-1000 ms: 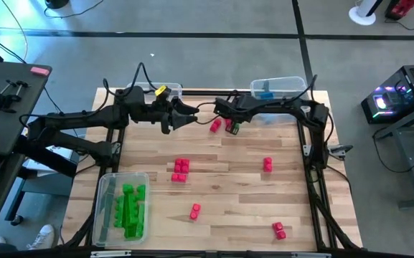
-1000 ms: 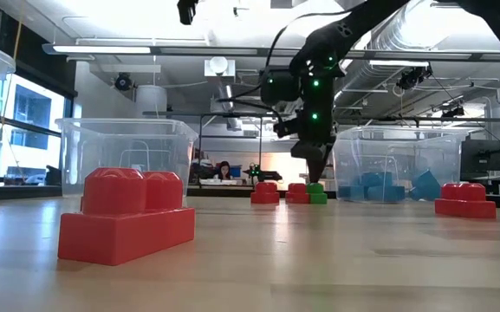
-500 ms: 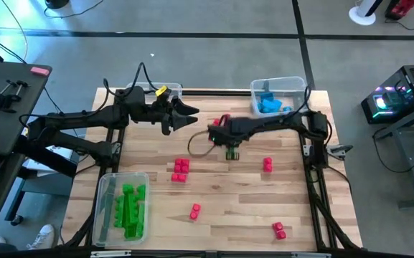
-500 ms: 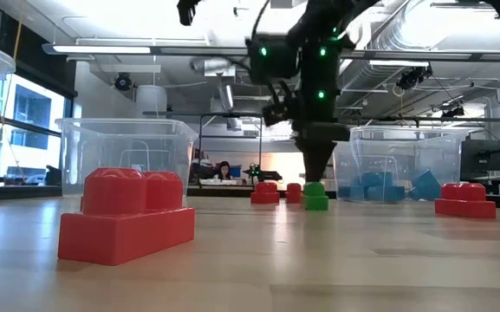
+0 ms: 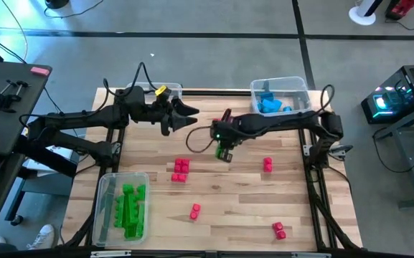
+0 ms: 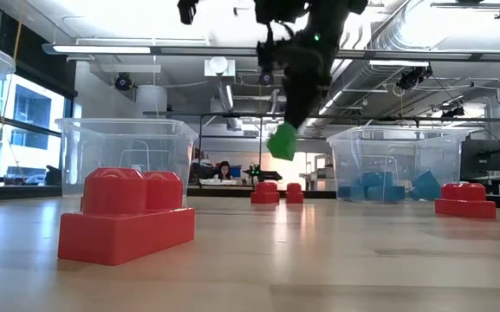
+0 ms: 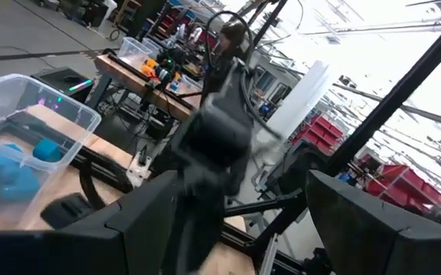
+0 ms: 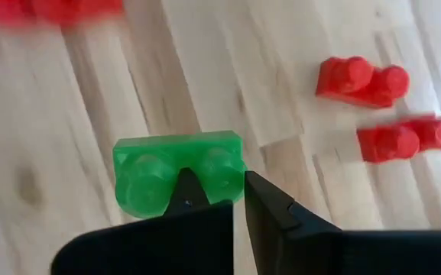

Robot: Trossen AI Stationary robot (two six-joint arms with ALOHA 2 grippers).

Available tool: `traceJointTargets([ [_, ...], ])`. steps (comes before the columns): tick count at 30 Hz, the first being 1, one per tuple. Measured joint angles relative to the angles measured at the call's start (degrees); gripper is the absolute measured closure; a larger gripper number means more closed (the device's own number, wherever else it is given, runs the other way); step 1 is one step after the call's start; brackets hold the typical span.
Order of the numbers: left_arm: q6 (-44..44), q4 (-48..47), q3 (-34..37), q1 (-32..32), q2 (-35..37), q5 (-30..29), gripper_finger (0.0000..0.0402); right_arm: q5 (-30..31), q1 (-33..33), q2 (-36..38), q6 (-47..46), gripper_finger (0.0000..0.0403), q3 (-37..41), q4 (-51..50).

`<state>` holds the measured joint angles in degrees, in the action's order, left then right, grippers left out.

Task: Sort blocks
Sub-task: Put the green game piece into the bottom left transparent bin

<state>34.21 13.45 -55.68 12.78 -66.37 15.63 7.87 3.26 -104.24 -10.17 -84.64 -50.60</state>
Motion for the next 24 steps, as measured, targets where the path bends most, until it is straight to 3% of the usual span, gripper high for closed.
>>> traceJointTargets([
  [6,-2.83,-0.32,-0.02,0.0,0.01,0.64,0.0129,4.45,-2.25,5.38,-6.81,0.0403,-0.01,4.34],
  [12,-1.94,1.63,-0.02,4.23,4.62,7.52,0.0129,8.34,0.22,11.37,-7.64,0.0403,-0.02,9.26],
  [17,-1.48,1.63,-0.04,8.17,11.37,7.81,0.0129,0.02,2.29,11.75,-4.44,0.0403,-0.04,23.04],
  [24,-1.25,1.82,-0.07,9.72,19.2,5.29,0.0129,-8.5,0.12,5.26,-3.41,0.0403,-0.11,40.72],
])
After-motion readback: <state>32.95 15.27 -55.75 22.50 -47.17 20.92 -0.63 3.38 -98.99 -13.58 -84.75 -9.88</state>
